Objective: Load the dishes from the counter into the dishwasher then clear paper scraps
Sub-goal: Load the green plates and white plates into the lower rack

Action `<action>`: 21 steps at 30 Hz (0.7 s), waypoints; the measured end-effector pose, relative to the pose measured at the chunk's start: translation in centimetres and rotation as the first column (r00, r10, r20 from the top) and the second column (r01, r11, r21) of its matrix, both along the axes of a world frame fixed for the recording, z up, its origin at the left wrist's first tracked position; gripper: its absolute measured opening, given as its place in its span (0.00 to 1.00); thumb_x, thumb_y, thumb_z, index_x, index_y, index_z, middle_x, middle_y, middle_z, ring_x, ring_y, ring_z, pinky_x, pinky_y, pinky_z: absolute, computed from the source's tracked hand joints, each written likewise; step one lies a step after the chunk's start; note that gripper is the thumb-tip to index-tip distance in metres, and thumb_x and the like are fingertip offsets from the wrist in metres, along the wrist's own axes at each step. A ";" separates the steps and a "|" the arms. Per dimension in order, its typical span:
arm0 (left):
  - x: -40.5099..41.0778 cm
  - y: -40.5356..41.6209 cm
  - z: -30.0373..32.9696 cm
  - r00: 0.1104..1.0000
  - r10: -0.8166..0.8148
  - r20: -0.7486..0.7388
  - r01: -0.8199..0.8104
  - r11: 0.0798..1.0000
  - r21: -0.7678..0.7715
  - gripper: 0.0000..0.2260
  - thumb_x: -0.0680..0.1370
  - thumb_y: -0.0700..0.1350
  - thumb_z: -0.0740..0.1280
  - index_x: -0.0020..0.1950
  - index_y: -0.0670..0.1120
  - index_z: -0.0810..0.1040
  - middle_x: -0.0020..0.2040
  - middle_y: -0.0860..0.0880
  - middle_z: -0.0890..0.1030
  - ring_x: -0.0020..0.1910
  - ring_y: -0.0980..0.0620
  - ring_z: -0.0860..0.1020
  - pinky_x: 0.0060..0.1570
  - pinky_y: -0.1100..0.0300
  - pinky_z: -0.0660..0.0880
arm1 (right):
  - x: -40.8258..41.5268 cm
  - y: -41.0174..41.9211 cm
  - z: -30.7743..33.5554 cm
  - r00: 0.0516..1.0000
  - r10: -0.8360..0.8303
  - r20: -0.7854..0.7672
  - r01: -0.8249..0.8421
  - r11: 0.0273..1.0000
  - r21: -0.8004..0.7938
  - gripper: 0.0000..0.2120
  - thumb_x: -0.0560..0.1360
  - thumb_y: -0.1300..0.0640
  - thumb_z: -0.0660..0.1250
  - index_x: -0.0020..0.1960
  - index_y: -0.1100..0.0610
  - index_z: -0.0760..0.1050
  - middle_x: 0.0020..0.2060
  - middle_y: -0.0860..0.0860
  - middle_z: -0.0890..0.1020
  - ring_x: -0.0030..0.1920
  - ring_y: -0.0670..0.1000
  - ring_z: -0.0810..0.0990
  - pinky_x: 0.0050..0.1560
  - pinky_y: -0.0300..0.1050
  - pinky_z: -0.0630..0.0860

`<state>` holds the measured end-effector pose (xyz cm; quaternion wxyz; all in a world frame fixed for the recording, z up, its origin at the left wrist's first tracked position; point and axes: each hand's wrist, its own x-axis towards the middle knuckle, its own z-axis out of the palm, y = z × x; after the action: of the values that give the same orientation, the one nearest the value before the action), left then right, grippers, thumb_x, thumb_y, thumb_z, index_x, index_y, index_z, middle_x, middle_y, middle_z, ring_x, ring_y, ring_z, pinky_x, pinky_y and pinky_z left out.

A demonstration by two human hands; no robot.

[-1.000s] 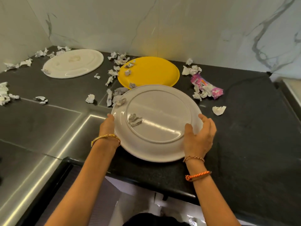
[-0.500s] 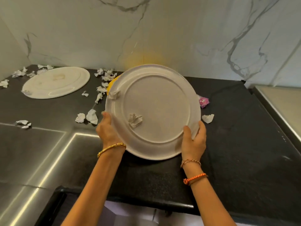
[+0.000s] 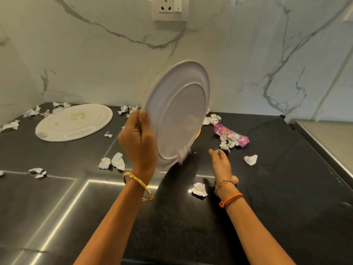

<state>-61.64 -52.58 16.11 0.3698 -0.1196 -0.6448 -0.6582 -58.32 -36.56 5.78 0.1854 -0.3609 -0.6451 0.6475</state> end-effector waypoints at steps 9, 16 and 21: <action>-0.9 -2.6 1.2 0.884 -0.278 0.375 0.016 0.822 0.570 0.16 0.80 0.46 0.61 0.31 0.49 0.74 0.28 0.59 0.75 0.30 0.63 0.71 0.39 0.68 0.72 | 2.2 -0.3 4.5 0.945 -0.109 -0.307 0.042 0.976 -0.215 0.19 0.78 0.47 0.56 0.65 0.54 0.70 0.55 0.51 0.77 0.53 0.51 0.76 0.50 0.46 0.73; 0.8 0.5 -0.1 0.673 -0.657 0.340 0.380 0.702 0.603 0.16 0.78 0.43 0.62 0.30 0.49 0.78 0.29 0.57 0.77 0.31 0.58 0.74 0.40 0.62 0.73 | 12.3 1.1 9.3 0.753 -0.393 -0.528 0.431 0.901 -0.056 0.06 0.77 0.59 0.60 0.53 0.55 0.74 0.40 0.47 0.78 0.36 0.40 0.77 0.31 0.29 0.73; 6.2 7.2 -0.5 0.318 -0.898 0.304 0.745 0.435 0.506 0.10 0.72 0.53 0.66 0.39 0.48 0.81 0.43 0.45 0.80 0.46 0.47 0.77 0.54 0.53 0.72 | 25.4 2.9 10.4 0.668 -0.502 -0.550 0.674 0.721 0.161 0.19 0.66 0.50 0.70 0.55 0.53 0.73 0.47 0.48 0.80 0.43 0.43 0.79 0.42 0.35 0.75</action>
<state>-55.44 -45.36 15.58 -0.2051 -0.1926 -0.4669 -0.8384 -32.90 -33.69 16.22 0.5986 -0.3455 -0.5300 0.4913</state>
